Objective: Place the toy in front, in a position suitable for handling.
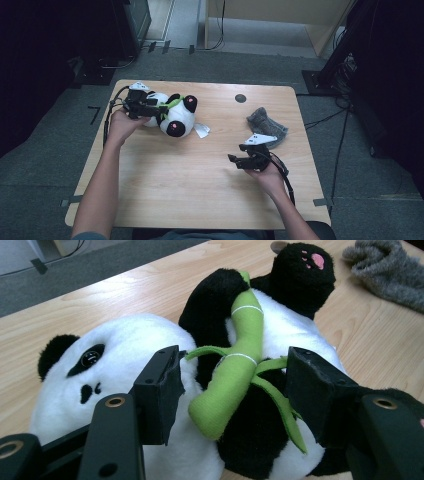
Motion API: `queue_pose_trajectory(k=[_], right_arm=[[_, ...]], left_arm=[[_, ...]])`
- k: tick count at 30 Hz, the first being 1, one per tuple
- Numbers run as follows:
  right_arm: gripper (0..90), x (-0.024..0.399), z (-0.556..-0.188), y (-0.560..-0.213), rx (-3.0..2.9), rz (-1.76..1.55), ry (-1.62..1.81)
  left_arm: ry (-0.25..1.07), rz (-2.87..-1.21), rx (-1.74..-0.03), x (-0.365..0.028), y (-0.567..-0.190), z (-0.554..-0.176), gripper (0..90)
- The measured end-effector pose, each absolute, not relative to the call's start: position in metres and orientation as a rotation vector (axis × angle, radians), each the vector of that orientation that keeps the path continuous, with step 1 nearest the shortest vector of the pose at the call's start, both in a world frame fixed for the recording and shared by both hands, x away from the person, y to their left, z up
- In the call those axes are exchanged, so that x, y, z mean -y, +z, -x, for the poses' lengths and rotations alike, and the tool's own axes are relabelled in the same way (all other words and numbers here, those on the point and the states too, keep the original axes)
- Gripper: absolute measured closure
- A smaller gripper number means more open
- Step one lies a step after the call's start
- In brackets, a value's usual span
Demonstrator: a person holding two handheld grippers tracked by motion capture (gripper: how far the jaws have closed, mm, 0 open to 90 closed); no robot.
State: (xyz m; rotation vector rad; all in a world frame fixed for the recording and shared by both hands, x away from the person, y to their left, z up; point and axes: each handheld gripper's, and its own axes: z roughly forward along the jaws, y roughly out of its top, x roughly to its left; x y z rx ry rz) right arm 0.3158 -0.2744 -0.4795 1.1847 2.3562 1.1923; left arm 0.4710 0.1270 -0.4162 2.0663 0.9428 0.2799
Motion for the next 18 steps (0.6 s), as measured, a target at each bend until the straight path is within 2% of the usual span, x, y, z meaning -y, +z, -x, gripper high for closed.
queue_pose_trajectory(k=[4, 8, 12, 13, 18], right_arm=[[37.8, 0.276, -0.316, -0.478, -2.344, -1.186, 1.196], [39.2, 0.279, -0.316, -0.477, -2.335, -1.189, 1.203], [40.2, 0.279, -0.315, -0.476, -2.332, -1.177, 1.187], [40.5, 0.280, -0.315, -0.475, -2.327, -1.174, 1.183], [41.2, 0.282, -0.315, -0.475, -2.316, -1.173, 1.184]], left_arm=[[0.225, -2.057, -0.938, -0.128, -0.421, -0.472, 47.3], [0.181, -2.061, -0.943, -0.128, -0.425, -0.473, 49.9], [0.144, -2.012, -0.945, -0.131, -0.434, -0.471, 59.5], [0.152, -1.999, -0.937, -0.131, -0.435, -0.468, 64.8], [0.199, -1.989, -0.952, -0.129, -0.433, -0.460, 71.2]])
